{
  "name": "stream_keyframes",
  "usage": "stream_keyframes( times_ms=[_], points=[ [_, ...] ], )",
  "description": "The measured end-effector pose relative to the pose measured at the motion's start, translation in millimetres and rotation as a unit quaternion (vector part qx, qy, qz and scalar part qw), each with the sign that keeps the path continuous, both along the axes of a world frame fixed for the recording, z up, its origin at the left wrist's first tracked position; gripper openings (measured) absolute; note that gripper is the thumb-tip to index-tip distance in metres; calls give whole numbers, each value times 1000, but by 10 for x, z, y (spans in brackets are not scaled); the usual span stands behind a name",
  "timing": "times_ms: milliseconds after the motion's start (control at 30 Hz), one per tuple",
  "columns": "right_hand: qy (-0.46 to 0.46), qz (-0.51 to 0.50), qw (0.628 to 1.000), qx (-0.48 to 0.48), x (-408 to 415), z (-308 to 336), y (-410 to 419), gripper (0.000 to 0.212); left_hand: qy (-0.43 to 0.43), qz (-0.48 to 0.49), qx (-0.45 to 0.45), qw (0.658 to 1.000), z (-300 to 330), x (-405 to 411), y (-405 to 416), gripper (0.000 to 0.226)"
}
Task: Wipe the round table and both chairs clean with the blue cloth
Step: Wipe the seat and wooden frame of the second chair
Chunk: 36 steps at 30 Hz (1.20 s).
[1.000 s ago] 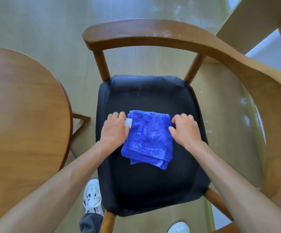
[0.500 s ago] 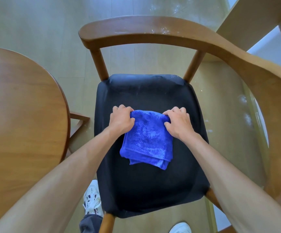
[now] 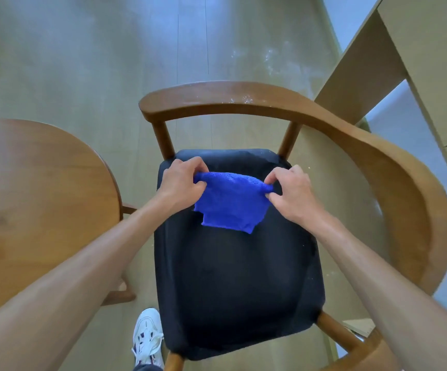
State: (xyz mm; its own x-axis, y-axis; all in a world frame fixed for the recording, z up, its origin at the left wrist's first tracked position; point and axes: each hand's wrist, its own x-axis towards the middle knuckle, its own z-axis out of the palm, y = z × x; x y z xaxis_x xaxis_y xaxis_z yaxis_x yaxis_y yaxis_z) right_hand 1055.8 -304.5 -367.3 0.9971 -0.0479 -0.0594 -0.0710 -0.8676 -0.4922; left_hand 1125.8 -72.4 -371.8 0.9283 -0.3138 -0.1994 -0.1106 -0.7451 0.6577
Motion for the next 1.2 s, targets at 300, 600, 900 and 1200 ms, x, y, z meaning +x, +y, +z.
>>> stream_keyframes(
  times_ms=[300, 600, 900, 1200],
  points=[
    [-23, 74, 995, -66, -489, -184, 113, 20, -99, -91, 78, 988, -238, -609, 225, 21],
    [101, 189, 975, -55, -1034, -454, 157, 17, 51, -174, 127, 975, -680, -1207, 430, 16],
    [31, 31, 995, -92, -238, -506, 135, 27, 94, -2, 88, 992, -574, -237, 56, 26],
    [154, 73, 973, -156, -311, -946, 235, 40, -70, -245, 278, 926, -1004, -626, -225, 72]
  ],
)
